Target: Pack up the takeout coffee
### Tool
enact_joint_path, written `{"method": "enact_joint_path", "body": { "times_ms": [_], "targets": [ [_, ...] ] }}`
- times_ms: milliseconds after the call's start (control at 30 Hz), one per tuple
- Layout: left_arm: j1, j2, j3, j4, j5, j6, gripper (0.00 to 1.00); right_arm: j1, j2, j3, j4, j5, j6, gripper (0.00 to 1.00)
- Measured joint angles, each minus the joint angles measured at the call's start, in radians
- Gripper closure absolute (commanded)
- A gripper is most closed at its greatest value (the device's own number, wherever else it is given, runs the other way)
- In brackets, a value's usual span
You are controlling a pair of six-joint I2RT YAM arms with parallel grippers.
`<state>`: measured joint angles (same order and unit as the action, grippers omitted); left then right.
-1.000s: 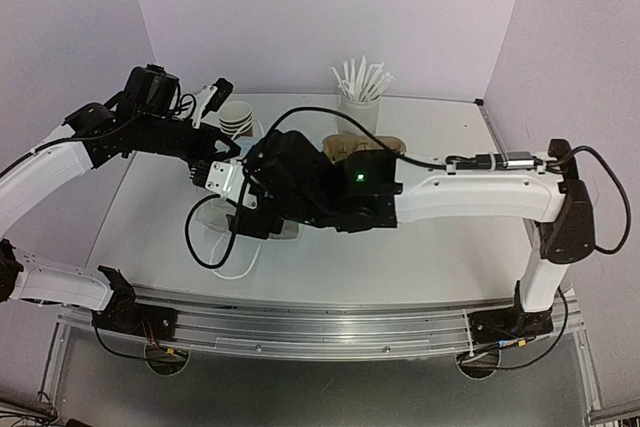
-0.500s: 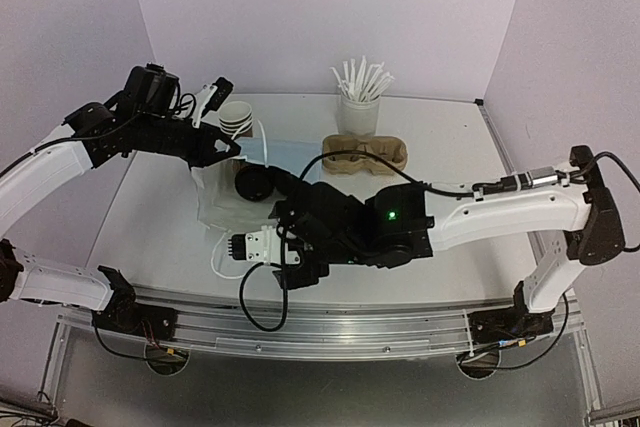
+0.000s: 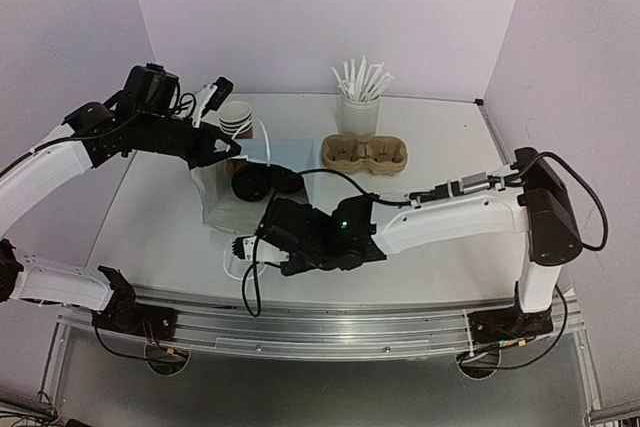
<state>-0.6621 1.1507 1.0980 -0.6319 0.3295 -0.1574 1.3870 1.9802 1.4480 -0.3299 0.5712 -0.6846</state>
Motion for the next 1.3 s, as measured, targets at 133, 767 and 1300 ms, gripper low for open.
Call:
{"method": "enact_joint_path", "body": {
  "times_ms": [133,767,1300],
  "targets": [
    [0.000,0.000,0.002,0.000,0.003,0.000,1.00,-0.019,0.017,0.019,0.000,0.042,-0.005,0.47],
    [0.002,0.000,0.015,-0.007,0.008,0.000,1.00,-0.032,0.041,0.082,0.013,0.108,-0.008,0.97],
    [0.008,0.005,0.087,-0.032,0.008,0.004,1.00,-0.032,-0.098,0.215,-0.217,-0.042,0.200,1.00]
  ]
}}
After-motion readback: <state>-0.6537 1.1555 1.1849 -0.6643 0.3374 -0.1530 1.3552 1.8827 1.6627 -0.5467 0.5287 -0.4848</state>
